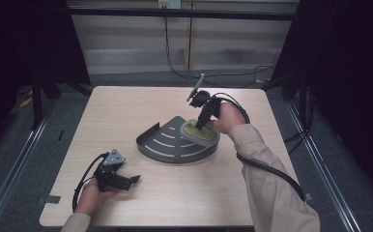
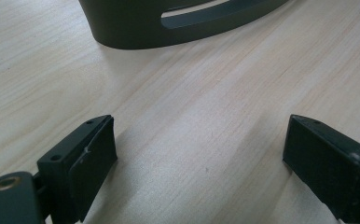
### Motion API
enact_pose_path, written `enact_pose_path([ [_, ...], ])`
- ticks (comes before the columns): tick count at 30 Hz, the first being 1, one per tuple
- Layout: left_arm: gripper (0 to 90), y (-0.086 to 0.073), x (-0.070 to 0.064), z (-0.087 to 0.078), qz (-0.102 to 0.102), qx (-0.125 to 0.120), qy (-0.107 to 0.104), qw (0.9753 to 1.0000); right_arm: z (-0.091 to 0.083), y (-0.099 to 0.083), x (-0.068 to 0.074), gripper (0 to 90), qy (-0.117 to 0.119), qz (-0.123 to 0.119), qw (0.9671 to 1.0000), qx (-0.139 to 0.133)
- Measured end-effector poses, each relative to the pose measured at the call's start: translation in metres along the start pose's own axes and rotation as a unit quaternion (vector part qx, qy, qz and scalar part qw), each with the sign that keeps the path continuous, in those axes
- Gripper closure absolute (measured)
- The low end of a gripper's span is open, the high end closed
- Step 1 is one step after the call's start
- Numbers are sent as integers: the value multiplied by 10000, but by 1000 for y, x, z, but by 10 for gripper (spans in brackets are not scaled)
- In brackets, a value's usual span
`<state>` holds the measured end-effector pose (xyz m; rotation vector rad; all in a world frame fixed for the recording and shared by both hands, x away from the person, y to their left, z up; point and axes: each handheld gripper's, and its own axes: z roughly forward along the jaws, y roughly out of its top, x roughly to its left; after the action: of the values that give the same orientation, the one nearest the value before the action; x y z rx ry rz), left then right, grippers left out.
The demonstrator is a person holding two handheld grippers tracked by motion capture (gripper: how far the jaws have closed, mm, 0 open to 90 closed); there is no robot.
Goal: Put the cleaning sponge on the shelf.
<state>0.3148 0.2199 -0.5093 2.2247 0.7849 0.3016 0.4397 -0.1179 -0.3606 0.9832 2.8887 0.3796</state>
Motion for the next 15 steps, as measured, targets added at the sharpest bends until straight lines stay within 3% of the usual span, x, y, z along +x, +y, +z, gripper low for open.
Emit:
enact_pose_path([
  [15,89,0,0,0,-3,0,-12,10000,5,7,-2,709,-68,137,9999,13],
])
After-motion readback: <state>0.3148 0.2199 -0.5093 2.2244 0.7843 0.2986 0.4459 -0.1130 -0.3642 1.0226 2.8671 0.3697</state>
